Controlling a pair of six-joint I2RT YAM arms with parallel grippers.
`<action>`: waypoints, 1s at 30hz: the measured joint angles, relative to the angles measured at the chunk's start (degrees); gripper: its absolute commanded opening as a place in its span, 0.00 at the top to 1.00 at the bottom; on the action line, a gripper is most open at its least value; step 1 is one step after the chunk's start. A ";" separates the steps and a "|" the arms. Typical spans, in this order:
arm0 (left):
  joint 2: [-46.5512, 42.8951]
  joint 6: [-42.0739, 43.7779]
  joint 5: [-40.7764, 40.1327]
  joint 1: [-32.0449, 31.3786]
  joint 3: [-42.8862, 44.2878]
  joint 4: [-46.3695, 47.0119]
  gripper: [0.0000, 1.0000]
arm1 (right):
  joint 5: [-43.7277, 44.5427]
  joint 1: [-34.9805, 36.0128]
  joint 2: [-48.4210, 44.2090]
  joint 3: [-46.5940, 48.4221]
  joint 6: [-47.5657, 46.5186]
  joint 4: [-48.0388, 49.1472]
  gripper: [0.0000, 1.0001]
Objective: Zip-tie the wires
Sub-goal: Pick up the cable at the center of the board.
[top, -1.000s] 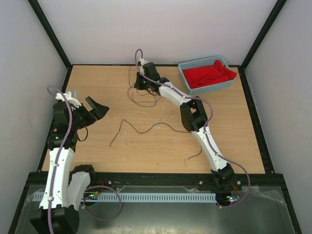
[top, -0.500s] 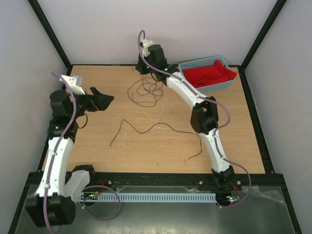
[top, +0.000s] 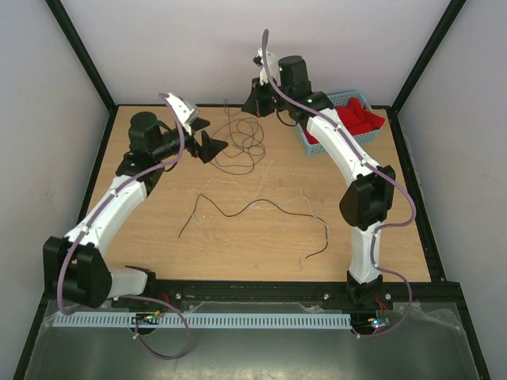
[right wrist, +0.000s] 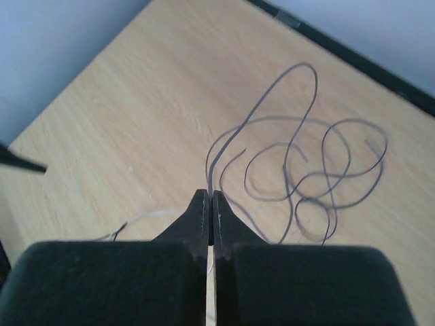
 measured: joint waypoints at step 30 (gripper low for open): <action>20.00 11.61 -2.03 -9.16 5.70 19.02 0.81 | -9.90 0.22 -10.25 -10.97 -1.42 -4.39 1.00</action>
